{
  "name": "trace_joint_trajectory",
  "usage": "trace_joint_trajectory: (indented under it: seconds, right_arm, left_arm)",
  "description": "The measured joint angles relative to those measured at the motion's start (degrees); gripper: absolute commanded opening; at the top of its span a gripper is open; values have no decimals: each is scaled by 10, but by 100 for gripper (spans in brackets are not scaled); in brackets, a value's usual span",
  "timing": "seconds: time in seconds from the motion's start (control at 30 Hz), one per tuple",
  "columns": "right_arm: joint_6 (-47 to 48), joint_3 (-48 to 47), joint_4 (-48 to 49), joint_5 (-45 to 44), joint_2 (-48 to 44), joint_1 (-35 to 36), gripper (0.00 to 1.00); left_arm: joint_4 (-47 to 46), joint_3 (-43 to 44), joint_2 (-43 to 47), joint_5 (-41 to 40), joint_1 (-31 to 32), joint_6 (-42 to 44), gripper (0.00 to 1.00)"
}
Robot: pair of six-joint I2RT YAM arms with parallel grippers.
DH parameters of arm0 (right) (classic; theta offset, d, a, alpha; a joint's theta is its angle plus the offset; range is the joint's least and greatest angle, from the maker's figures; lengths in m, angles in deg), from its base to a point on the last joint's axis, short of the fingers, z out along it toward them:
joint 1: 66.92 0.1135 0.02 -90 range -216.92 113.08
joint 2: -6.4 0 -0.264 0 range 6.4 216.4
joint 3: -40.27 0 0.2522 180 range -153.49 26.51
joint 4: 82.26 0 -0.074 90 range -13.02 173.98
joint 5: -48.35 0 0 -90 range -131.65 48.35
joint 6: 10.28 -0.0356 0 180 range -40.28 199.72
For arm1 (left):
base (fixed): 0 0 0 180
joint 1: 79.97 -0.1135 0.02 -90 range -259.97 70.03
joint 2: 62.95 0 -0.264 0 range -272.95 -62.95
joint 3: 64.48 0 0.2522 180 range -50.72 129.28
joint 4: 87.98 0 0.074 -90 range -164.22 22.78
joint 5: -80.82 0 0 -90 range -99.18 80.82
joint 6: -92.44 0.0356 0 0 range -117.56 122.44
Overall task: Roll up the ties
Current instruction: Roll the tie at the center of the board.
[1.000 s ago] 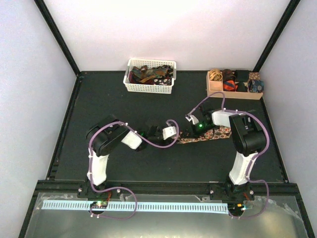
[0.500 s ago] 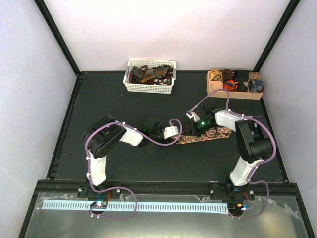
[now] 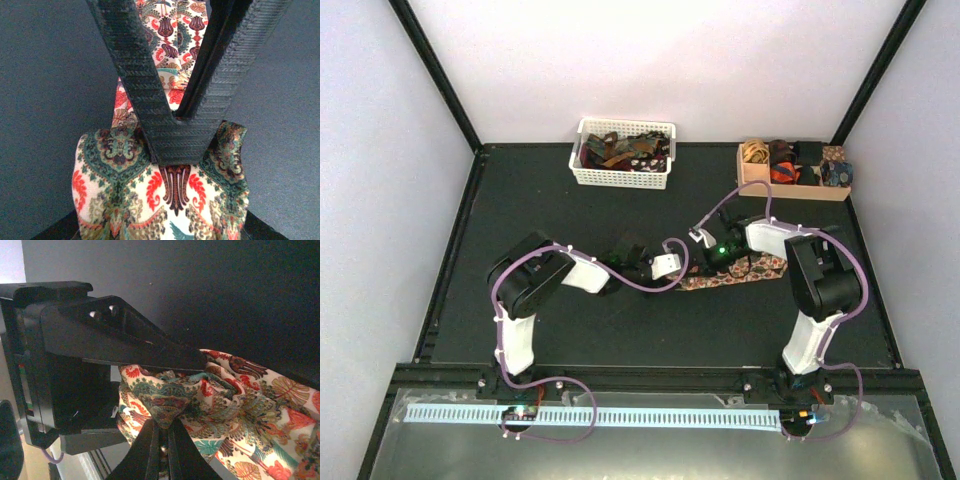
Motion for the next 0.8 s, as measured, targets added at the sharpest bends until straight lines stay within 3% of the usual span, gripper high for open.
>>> trace_joint_trajectory:
  seconds: [0.07, 0.3, 0.8]
  right_arm:
    - [8, -4, -8, -5, 0, 0, 1]
    - [32, -6, -23, -33, 0, -12, 1]
    - [65, 30, -18, -109, -20, -47, 1]
  left_arm:
    - [0, 0, 0, 0, 0, 0, 48]
    - [-6, -4, 0, -6, -1, -13, 79]
    - [-173, -56, -32, 39, -4, -100, 91]
